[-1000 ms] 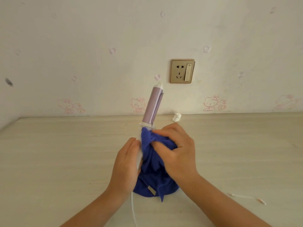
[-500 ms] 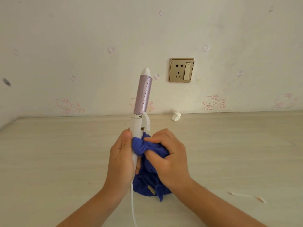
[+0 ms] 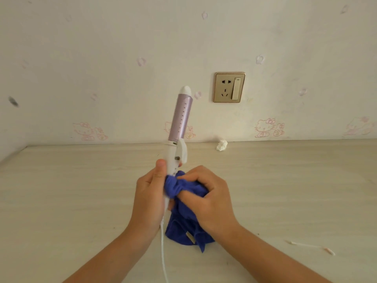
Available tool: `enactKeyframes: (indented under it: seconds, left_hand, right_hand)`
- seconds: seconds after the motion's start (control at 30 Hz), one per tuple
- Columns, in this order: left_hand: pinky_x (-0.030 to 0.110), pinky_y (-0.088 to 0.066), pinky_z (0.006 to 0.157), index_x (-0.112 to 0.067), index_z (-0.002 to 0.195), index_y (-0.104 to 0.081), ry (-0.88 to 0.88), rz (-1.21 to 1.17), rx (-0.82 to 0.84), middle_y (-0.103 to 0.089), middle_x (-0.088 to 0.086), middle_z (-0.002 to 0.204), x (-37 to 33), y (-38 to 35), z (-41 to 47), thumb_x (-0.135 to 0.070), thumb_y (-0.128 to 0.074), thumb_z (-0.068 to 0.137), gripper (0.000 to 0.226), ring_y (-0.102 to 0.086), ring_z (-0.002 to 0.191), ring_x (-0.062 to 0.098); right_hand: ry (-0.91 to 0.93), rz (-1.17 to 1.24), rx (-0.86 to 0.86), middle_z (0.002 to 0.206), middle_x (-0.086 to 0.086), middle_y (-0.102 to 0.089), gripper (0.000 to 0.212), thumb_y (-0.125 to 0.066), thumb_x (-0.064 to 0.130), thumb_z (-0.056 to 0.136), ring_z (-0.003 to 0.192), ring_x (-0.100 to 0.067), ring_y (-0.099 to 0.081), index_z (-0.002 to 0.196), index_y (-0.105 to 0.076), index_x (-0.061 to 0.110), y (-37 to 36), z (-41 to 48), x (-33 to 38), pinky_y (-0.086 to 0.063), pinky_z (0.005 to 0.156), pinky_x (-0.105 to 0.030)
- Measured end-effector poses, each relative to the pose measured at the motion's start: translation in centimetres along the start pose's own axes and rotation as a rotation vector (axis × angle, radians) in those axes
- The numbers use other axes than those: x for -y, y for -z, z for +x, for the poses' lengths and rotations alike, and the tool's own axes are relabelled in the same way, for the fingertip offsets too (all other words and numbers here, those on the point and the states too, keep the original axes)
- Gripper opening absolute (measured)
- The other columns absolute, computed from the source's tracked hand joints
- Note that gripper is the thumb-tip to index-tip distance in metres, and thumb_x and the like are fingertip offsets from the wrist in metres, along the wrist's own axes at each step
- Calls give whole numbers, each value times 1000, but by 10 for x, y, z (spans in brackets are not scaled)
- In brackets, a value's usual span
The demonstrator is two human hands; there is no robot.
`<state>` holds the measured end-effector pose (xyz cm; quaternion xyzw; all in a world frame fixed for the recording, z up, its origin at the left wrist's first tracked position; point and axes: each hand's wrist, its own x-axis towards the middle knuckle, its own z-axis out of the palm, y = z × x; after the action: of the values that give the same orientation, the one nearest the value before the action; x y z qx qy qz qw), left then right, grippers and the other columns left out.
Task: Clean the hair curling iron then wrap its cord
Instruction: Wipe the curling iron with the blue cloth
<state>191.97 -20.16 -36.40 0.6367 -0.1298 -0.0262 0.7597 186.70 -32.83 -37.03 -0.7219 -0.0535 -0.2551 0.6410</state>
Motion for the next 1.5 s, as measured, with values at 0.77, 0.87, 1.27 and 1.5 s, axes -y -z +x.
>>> enactKeyframes:
  seconds: [0.77,0.87,1.27,1.5]
  left_hand:
    - [29,-51,55,-31,95,-73,-136,193,121,-66,0,72,4,-3,-2,-41,-44,102,31,-59,62,13]
    - [23,-49,54,-30,87,-69,-112,200,100,-62,-5,66,8,-8,-7,-35,-40,108,37,-56,59,10]
    - [47,-51,69,9,92,-68,104,-16,-27,-62,37,78,3,-5,-7,-63,-45,95,76,-61,72,35]
    - [40,-49,64,-5,86,-75,72,29,-4,-66,27,77,11,-10,-15,-63,-59,87,61,-60,69,27]
  right_hand:
    - [10,-63,-177,85,4,-71,25,-75,-1,82,79,-17,-68,87,-74,23,14,11,9,-54,70,-22]
    - [42,-56,-201,87,5,-71,24,-75,-1,82,79,-17,-68,90,-74,22,17,14,9,-54,70,-21]
    - [90,-231,-7,86,9,-66,24,-71,4,75,83,-14,-66,86,-75,24,4,6,2,-50,73,-18]
    - [110,-128,-20,85,4,-65,26,-75,-6,79,79,-13,-65,86,-76,19,12,11,2,-50,72,-17]
